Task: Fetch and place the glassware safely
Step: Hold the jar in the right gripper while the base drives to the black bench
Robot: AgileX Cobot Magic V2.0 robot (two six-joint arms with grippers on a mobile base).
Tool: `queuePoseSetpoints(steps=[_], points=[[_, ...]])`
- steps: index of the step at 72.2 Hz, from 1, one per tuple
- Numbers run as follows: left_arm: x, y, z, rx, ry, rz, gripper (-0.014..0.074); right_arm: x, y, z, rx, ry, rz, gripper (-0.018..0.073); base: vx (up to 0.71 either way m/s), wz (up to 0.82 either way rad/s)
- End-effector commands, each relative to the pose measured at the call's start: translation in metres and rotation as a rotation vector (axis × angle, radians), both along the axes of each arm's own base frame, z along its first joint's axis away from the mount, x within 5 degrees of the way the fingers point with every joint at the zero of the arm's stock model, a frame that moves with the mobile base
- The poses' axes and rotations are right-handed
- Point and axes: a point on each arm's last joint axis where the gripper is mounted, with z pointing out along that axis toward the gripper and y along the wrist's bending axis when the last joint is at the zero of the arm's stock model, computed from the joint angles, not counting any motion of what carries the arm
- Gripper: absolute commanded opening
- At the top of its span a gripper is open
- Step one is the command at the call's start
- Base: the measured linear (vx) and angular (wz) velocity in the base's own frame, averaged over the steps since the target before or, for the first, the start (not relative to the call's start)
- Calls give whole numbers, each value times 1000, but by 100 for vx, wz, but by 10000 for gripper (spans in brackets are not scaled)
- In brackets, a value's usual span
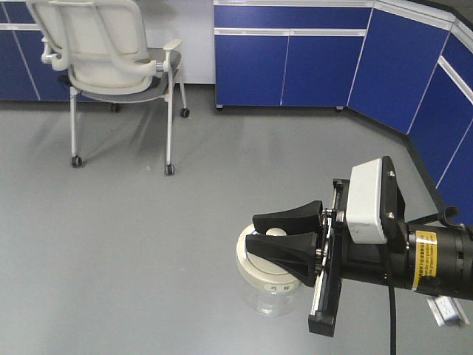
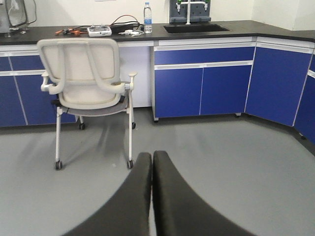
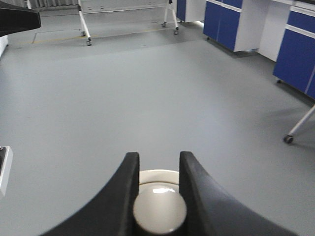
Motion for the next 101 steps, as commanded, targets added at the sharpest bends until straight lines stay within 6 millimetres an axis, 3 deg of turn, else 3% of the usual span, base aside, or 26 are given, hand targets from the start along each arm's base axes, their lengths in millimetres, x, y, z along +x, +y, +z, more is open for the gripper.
queuePoseSetpoints(steps=[1,54,101], points=[[-1,0,14,-25,-88,-2,-7,-1,0,20,98,-49,7,-1,59,-12],[-1,0,14,-25,-88,-2,-7,-1,0,20,98,-49,7,-1,51,-13],[-1,0,14,-25,-88,-2,-7,-1,0,20,98,-49,7,-1,34,-89]])
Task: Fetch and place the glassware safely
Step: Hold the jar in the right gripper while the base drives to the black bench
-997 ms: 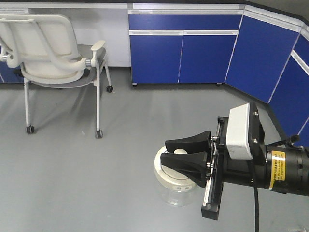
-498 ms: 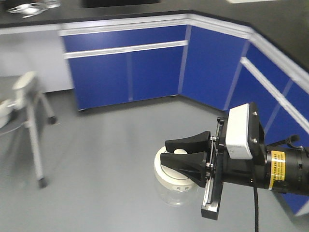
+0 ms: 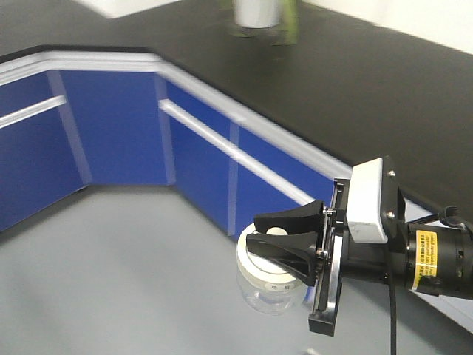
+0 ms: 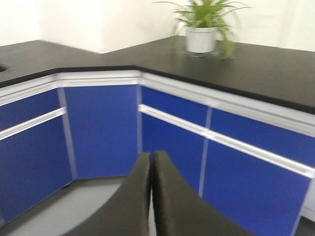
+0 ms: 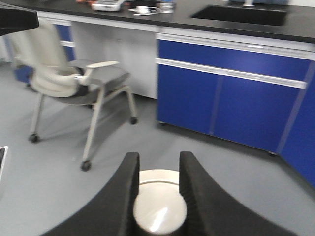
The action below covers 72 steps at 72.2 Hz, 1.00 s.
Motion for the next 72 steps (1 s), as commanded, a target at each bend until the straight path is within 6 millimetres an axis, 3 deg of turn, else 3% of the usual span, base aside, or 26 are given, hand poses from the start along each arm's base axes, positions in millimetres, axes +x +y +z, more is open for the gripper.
queuePoseSetpoints(steps=[1,72], points=[[-1,0,14,-25,-88,-2,-7,-1,0,20,98,-50,8,-1,28,-84],[-1,0,14,-25,-88,-2,-7,-1,0,20,98,-50,8,-1,21,-74]])
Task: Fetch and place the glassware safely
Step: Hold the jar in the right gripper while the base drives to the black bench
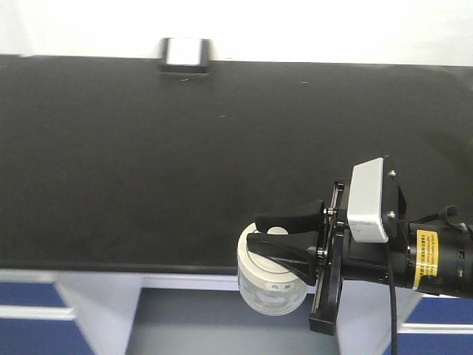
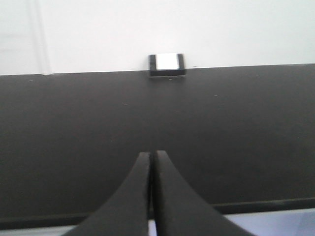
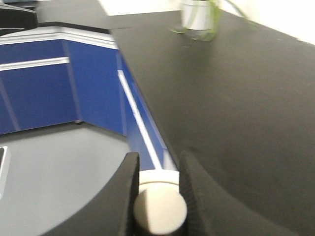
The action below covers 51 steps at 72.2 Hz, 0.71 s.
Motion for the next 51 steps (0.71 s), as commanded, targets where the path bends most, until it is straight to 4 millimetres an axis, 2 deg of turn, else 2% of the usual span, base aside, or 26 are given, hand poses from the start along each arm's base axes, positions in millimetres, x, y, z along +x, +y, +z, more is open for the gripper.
queuePoseSetpoints(steps=[1,21,51], points=[[-1,0,14,-25,-88,-2,-7,-1,0,20,98,-49,8,-1,15,-51],[-1,0,14,-25,-88,-2,-7,-1,0,20,98,-49,8,-1,13,-30],[-1,0,14,-25,-88,-2,-7,-1,0,20,98,-49,8,-1,12,3]])
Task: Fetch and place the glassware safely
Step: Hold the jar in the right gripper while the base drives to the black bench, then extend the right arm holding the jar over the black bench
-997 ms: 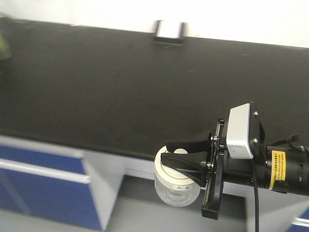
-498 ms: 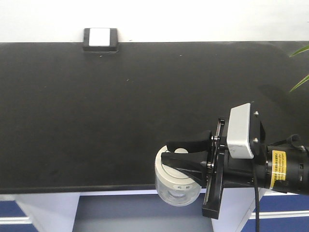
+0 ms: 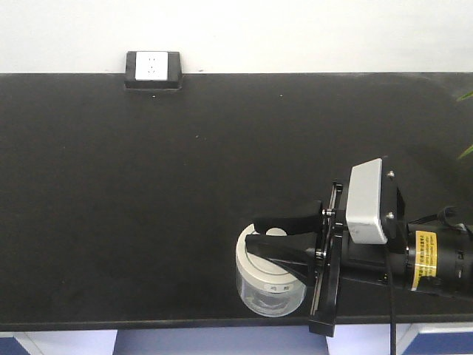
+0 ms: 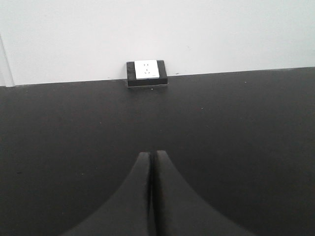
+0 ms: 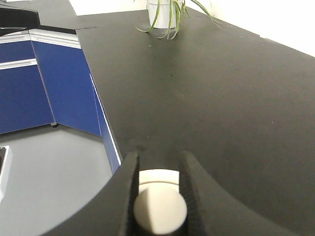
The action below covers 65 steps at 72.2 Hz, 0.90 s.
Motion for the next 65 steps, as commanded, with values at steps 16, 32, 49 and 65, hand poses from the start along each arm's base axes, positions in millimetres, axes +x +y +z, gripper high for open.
queuePoseSetpoints(steps=[16,32,49,65], points=[[-1,0,14,-25,-88,-2,-7,-1,0,20,98,-49,8,-1,12,7],[-1,0,14,-25,-88,-2,-7,-1,0,20,98,-49,8,-1,10,5],[-1,0,14,-25,-88,-2,-7,-1,0,20,98,-49,8,-1,6,2],[-1,0,14,-25,-88,-2,-7,-1,0,20,98,-49,8,-1,4,0]])
